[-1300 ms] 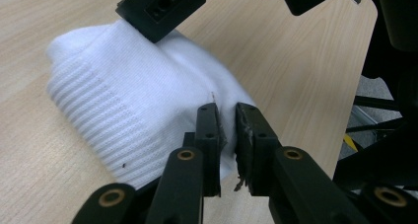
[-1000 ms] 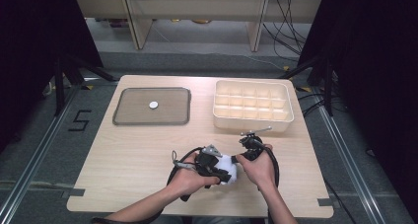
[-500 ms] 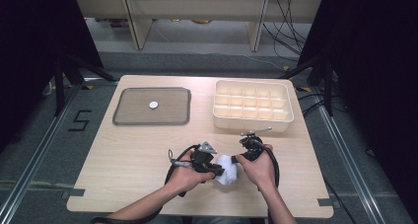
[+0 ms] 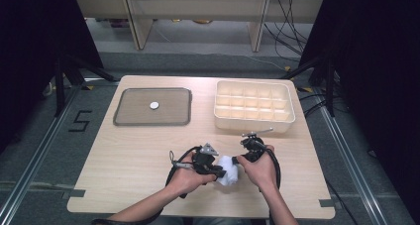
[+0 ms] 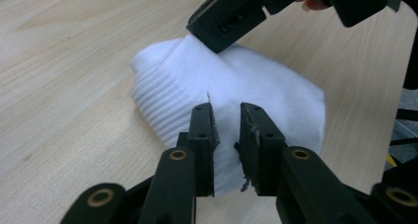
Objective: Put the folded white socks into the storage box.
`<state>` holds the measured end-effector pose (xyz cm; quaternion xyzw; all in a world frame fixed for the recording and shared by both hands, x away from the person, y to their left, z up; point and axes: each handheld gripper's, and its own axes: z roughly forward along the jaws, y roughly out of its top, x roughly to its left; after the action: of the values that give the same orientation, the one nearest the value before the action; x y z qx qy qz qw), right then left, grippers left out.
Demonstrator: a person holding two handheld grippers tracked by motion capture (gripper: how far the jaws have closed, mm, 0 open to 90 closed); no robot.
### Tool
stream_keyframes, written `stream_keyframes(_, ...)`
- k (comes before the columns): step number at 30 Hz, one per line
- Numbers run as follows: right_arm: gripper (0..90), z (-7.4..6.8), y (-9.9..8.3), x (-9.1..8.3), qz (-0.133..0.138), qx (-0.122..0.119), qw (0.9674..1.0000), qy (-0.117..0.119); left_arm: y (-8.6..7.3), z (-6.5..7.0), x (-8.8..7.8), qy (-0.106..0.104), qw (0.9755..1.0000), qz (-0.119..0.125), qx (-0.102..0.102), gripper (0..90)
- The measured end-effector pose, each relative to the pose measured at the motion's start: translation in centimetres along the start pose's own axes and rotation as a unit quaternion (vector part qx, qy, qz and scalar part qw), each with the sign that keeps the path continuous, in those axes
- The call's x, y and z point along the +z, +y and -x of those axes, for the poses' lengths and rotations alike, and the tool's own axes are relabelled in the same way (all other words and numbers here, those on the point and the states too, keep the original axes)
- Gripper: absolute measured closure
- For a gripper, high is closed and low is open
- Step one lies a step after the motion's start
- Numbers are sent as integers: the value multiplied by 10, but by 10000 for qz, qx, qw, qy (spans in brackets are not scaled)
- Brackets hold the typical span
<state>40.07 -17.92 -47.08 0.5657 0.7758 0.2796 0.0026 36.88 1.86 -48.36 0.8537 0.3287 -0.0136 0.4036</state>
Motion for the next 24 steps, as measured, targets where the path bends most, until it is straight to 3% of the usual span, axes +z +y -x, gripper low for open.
stream_keyframes(4, 697, 1, 0, -6, 142, -19, 9999, 54, 1, -3, -12, 26, 9999, 102, 24, 723)
stream_keyframes(7, 651, -2, 2, -10, 160, 123, 9998, 61, 1, -5, -20, 58, 9998, 196, -22, 724)
stream_keyframes(12, 558, -5, 6, -17, 286, 160, 9994, 61, -2, -6, -20, 66, 9997, 218, -68, 720)
stream_keyframes(15, 474, -7, 9, -22, 161, 159, 9997, 84, -3, -7, -17, 73, 9998, 176, -66, 713)
stream_keyframes(17, 467, -7, 9, -22, 126, 192, 9997, 104, -3, -7, -16, 65, 9998, 169, -73, 711)
stream_keyframes(19, 446, -2, 8, -21, 98, -1, 9997, 222, -3, -6, -15, 101, 9997, 201, -83, 703)
stream_keyframes(21, 414, -1, 8, -17, -86, 93, 9997, 218, -4, -7, -16, 115, 9998, 165, -46, 673)
stream_keyframes(23, 411, 1, 7, -16, -60, 11, 9996, 266, -5, -9, -17, 92, 9999, 129, -23, 658)
stream_keyframes(24, 410, 1, 7, -16, -101, 91, 9995, 299, -5, -9, -17, 113, 9998, 157, -47, 642)
